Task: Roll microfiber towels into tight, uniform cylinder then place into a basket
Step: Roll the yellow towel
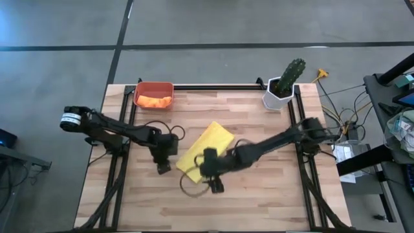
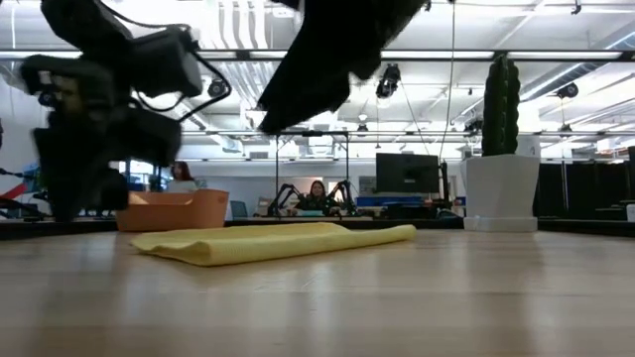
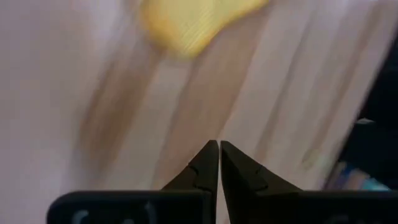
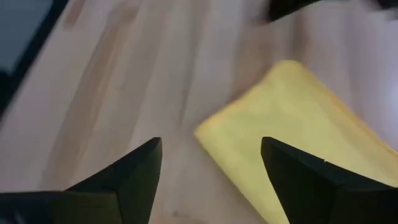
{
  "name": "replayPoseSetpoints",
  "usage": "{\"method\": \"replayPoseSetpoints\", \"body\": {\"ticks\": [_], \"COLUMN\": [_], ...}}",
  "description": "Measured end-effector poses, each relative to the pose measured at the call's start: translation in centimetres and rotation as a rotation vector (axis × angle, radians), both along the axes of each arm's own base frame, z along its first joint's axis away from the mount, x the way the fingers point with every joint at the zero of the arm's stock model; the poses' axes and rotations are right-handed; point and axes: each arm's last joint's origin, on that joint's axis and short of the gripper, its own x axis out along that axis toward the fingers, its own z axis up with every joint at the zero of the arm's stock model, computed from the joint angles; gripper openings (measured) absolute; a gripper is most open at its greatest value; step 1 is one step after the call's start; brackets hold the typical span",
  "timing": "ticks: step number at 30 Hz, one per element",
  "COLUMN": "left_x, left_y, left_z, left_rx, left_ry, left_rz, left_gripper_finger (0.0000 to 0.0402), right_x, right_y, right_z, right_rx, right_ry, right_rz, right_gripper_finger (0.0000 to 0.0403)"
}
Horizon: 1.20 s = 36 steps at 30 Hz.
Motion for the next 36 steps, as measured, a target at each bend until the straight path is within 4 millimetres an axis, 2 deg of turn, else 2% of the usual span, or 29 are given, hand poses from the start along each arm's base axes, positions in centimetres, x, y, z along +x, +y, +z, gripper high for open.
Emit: {"method": "replayPoseSetpoints", "body": {"ticks": [3, 7, 11, 16, 22, 36], "left_x": [-1.4, -2.1, -2.8, -3.8, -4.2, -4.5], "left_y": [0.2, 0.4, 0.5, 0.6, 0.5, 0.5], "left_z": [0.8, 2.5, 3.4, 3.6, 4.0, 4.4], "left_rx": [0.064, 0.109, 0.130, 0.128, 0.125, 0.124], "left_ry": [0.027, -0.057, -0.109, -0.100, -0.118, -0.153], "left_rz": [-0.001, 0.035, 0.044, 0.046, 0.046, 0.046], "left_gripper_finger": [0.0001, 0.0001, 0.0001, 0.0001, 0.0001, 0.0001], "right_x": [1.1, 2.9, 4.1, 4.4, 4.6, 5.3], "right_y": [1.8, 3.4, 4.0, 4.0, 3.8, 2.0], "right_z": [-2.2, -4.3, -5.6, -7.1, -7.4, -7.6], "right_rx": [-0.090, -0.205, -0.253, -0.292, -0.330, -0.306], "right_ry": [-0.021, -0.018, 0.025, 0.150, 0.155, 0.148], "right_rz": [0.088, 0.177, 0.182, 0.196, 0.258, 0.284], "right_gripper_finger": [0.0262, 0.0248, 0.0236, 0.0224, 0.0210, 0.0173]}}
